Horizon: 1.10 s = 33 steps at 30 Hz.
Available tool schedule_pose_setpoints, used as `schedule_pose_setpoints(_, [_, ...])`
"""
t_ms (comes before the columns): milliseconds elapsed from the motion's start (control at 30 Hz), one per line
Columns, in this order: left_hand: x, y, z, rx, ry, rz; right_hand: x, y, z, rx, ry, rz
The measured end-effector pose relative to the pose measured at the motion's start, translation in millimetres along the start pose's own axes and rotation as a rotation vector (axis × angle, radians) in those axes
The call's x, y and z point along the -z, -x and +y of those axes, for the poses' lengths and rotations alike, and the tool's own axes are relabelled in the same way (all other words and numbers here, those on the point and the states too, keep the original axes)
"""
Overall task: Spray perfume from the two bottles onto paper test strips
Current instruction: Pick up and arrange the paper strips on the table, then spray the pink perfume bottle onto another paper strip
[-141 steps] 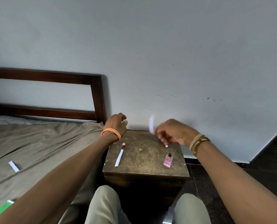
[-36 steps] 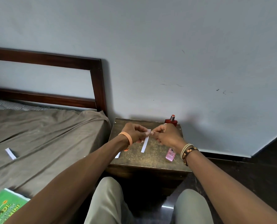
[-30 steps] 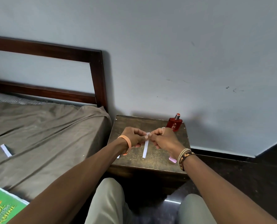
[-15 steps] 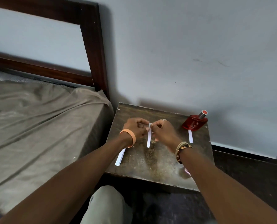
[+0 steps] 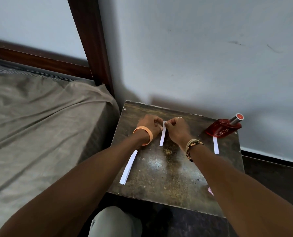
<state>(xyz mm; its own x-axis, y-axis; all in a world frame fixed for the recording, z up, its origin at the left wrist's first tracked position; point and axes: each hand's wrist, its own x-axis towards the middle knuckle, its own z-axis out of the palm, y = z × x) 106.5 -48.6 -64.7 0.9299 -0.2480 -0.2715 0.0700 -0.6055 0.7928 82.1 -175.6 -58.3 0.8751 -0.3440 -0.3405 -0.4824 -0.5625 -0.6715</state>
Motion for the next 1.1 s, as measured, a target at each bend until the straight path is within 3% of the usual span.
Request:
schedule_pose_setpoints(567, [-7, -12, -5, -0.001, -0.077, 0.011, -16, -9, 11, 0.007, 0.057, 0.101])
schedule_pose_setpoints(833, [15, 2, 1, 0.017, -0.054, 0.094, -4, 9, 8, -0.041, -0.123, 0.168])
schedule_pose_setpoints(967, [45, 18, -6, -0.001, -0.043, 0.185, 5, 27, 1, 0.034, -0.099, 0.186])
schedule_pose_setpoints(1100, [70, 33, -20, -0.006, -0.053, 0.154, 1, 51, -11, 0.242, 0.016, 0.003])
